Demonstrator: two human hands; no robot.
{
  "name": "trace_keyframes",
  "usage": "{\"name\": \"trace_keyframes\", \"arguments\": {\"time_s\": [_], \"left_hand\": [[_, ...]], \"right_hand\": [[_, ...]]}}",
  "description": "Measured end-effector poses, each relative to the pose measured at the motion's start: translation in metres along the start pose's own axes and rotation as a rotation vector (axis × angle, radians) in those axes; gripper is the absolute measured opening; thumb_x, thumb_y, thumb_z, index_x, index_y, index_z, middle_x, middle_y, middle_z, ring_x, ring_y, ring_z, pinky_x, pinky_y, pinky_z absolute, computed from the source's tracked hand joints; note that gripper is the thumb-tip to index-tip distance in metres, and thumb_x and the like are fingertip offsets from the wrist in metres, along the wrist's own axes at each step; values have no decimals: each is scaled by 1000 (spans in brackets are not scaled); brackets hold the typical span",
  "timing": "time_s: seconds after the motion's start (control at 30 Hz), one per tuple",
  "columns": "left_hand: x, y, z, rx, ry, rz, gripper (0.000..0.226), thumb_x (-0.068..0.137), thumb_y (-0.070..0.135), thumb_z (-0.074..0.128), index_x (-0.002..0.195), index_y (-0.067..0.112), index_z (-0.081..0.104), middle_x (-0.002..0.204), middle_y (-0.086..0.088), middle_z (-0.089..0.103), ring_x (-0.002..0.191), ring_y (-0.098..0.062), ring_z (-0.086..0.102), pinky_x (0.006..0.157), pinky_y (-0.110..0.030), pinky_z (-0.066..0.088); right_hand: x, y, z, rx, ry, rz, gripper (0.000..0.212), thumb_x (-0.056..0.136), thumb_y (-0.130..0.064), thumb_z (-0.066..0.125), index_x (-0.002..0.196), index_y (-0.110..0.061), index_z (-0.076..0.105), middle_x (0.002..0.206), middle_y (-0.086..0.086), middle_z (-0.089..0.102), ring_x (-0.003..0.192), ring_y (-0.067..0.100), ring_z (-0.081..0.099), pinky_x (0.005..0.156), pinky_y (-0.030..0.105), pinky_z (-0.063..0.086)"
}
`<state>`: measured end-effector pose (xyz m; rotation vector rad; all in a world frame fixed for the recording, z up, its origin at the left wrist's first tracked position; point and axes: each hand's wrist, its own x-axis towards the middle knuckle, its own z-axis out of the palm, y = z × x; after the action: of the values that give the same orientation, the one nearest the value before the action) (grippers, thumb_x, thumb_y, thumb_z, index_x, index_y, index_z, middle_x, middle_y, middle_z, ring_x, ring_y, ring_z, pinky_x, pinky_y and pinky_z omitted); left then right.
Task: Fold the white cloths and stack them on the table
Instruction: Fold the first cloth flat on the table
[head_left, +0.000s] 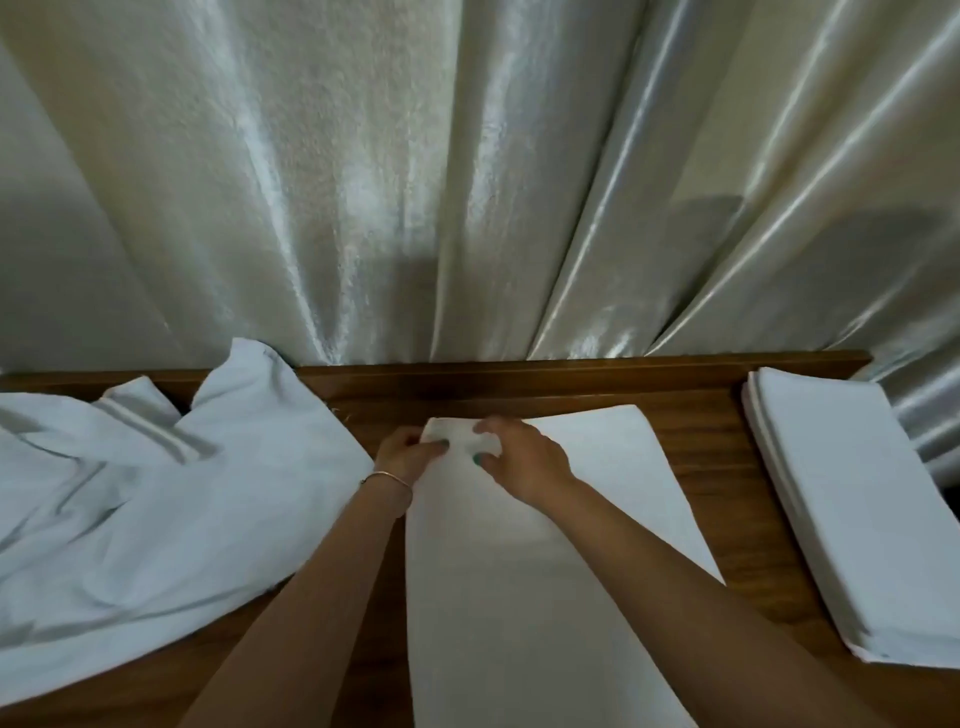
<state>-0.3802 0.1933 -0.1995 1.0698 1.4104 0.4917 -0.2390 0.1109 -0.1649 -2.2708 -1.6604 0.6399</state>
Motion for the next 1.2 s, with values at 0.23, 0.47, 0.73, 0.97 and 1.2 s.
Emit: {"name": "trace_keyframes", "arguments": {"time_s": [0.23, 0.47, 0.73, 0.97, 1.2], "left_hand": [[18, 1, -11, -111, -262, 82, 20, 86, 4, 60, 101, 15, 67, 107, -18, 66, 103, -39, 61, 98, -49, 47], [16, -2, -20, -413, -409, -56, 35, 90, -10, 38, 119, -2, 56, 107, -20, 63, 98, -33, 60, 92, -43, 46], [16, -5, -19, -642, -400, -140, 21, 91, 6, 44, 100, -2, 61, 89, -17, 60, 79, -26, 56, 86, -39, 44], [17, -10, -15, -548, -415, -21, 31, 98, 12, 43, 123, -1, 55, 113, -20, 62, 100, -30, 58, 93, -39, 45], [2, 5, -14, -387, -333, 29, 22, 96, 3, 42, 106, 6, 61, 96, -11, 63, 87, -23, 58, 79, -32, 47]], "right_hand": [[54, -39, 3, 86, -66, 0, 24, 87, -28, 68, 110, -29, 61, 117, -6, 62, 105, 17, 60, 87, 34, 51], [61, -43, -4, 29, -50, -62, 28, 79, -37, 75, 101, -30, 60, 99, -13, 56, 86, 8, 53, 66, 25, 36], [68, -41, -4, 2, -115, -70, 12, 83, -37, 72, 84, -29, 62, 74, -15, 60, 69, 6, 60, 60, 25, 41], [72, -31, 3, 44, -123, -98, 10, 93, -24, 59, 91, -32, 66, 99, -9, 67, 91, 14, 62, 79, 33, 50], [66, -34, 0, 172, -4, -24, 24, 88, -9, 52, 79, -31, 58, 87, -1, 65, 86, 23, 65, 81, 47, 55]]}}
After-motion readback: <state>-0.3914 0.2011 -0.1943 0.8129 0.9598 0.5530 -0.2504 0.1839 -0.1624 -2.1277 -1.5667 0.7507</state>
